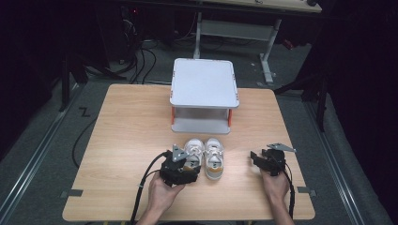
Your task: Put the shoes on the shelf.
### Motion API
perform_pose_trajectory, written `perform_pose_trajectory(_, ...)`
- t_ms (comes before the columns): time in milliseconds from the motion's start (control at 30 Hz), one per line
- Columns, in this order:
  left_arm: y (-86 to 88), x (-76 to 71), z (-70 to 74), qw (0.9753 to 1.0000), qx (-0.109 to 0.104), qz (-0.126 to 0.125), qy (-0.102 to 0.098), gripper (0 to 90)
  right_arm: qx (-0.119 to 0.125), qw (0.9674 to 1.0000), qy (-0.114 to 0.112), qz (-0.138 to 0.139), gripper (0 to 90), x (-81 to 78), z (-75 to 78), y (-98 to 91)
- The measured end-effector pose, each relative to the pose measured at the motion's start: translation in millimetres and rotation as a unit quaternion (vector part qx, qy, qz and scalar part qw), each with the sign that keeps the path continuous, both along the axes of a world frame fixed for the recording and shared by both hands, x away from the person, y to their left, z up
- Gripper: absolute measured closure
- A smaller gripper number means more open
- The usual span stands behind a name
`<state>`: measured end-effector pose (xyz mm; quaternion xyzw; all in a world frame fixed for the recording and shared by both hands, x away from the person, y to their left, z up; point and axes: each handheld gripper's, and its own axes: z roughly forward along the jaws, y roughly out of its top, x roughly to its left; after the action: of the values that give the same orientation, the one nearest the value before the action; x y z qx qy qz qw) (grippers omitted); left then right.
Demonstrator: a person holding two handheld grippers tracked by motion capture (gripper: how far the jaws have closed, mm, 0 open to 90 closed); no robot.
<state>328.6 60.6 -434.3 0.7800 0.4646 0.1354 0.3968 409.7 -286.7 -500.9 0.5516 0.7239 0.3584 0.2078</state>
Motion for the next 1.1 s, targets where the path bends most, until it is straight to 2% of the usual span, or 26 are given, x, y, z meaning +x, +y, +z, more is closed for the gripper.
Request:
perform_pose_trajectory(33, -4.0, 3.1, -1.1, 1.0, -0.002, -0.001, 0.008, 37.1, 0.002, 1.0, 0.0, -0.001, 43.5, 0.1, 0.0, -0.5)
perform_pose_trajectory(133, -12.3, 10.1, -4.8, 0.9999, -0.002, -0.001, 0.015, 41.1, 0.008, 1.0, 0.001, -0.001, 43.6, 0.2, 0.0, -1.5)
perform_pose_trajectory(267, -20.9, 18.6, -10.3, 0.9995, 0.004, 0.015, 0.026, 45.9, 0.008, 1.0, 0.0, -0.004, 43.6, 0.6, -0.1, -1.9)
perform_pose_trajectory(400, -25.5, 24.2, -13.3, 0.9987, 0.004, 0.026, 0.044, 44.6, 0.01, 0.9999, 0.001, -0.004, 43.6, 0.7, -0.1, -2.4)
perform_pose_trajectory(533, -28.4, 26.8, -13.2, 0.9984, -0.003, 0.03, 0.047, 42.2, 0.008, 1.0, 0.001, -0.005, 43.6, 0.7, -0.1, -2.0)
perform_pose_trajectory(700, -31.8, 30.9, -15.0, 0.9978, 0.0, 0.037, 0.055, 44.0, 0.008, 1.0, 0.001, -0.005, 43.6, 0.6, 0.0, -1.9)
perform_pose_trajectory(867, -31.8, 35.8, -13.5, 0.9969, -0.016, 0.041, 0.065, 47.5, 0.004, 1.0, 0.001, -0.006, 43.6, 0.5, 0.0, -1.1)
perform_pose_trajectory(933, -33.2, 38.6, -11.8, 0.9963, -0.025, 0.043, 0.07, 46.2, 0.004, 1.0, 0.0, -0.006, 43.6, 0.6, 0.0, -1.0)
perform_pose_trajectory(1033, -37.8, 40.2, -11.3, 0.9961, -0.014, 0.043, 0.075, 44.7, 0.005, 1.0, 0.001, -0.006, 43.6, 0.5, 0.0, -1.0)
perform_pose_trajectory(1100, -41.4, 40.4, -12.9, 0.9964, 0.002, 0.041, 0.075, 45.1, 0.002, 1.0, 0.0, -0.006, 43.6, 0.5, 0.0, -0.8)
